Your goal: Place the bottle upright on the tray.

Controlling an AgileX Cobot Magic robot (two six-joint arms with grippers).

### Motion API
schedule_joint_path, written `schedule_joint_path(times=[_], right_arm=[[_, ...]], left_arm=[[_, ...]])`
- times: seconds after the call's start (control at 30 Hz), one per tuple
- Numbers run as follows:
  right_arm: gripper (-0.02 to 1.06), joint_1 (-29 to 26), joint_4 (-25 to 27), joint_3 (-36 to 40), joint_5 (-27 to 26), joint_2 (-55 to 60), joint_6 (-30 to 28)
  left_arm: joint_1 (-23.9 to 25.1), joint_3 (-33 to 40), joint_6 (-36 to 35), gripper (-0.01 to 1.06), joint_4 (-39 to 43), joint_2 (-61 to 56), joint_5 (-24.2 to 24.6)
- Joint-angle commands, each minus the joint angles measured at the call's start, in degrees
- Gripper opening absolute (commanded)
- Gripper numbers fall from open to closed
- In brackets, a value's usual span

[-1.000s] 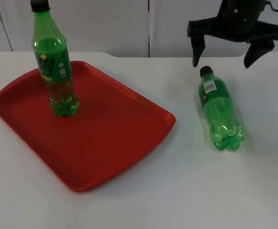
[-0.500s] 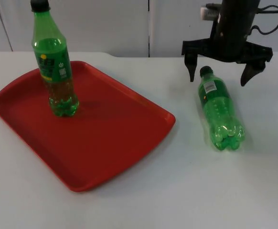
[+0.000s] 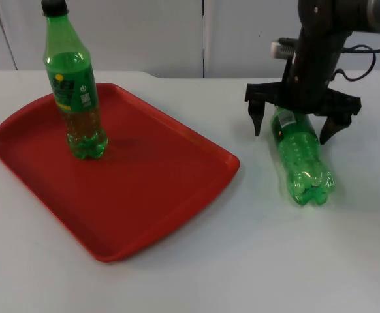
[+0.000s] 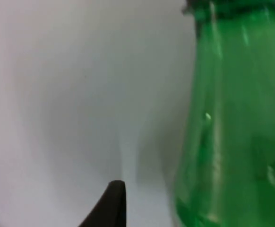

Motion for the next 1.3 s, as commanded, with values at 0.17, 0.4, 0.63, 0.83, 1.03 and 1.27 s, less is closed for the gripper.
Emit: schedule_joint_path(times=[0.17, 0.4, 0.63, 0.83, 1.03, 1.27], right_arm=[[0.95, -0.17, 0.73, -0.28, -1.44, 0.72, -0.77], [0.75, -0.17, 1.97, -0.28, -2.10, 1.21, 0.62], [-0.01, -0.17, -0.76, -0.28, -2.69, -0.57, -0.17], [0.00, -0.17, -2.38, -0.32, -3.71, -4.91, -4.98], [0.00, -0.06, -5.40, -0.32, -3.60, -12.41, -8.54], [0.00, 0.05, -6.34, -0.32, -1.82, -20.80, -12.59]], left_arm=[[-0.38, 0.30, -0.01, 1.05, 0.11, -0.22, -0.12], [-0.38, 0.30, -0.01, 1.05, 0.11, -0.22, -0.12], [-0.38, 0.30, -0.01, 1.05, 0.11, -0.22, -0.12], [-0.38, 0.30, -0.01, 1.05, 0.11, -0.22, -0.12], [-0.38, 0.30, -0.01, 1.05, 0.11, -0.22, -0.12], [-0.38, 0.30, -0.01, 1.05, 0.11, -0.22, -0.12]])
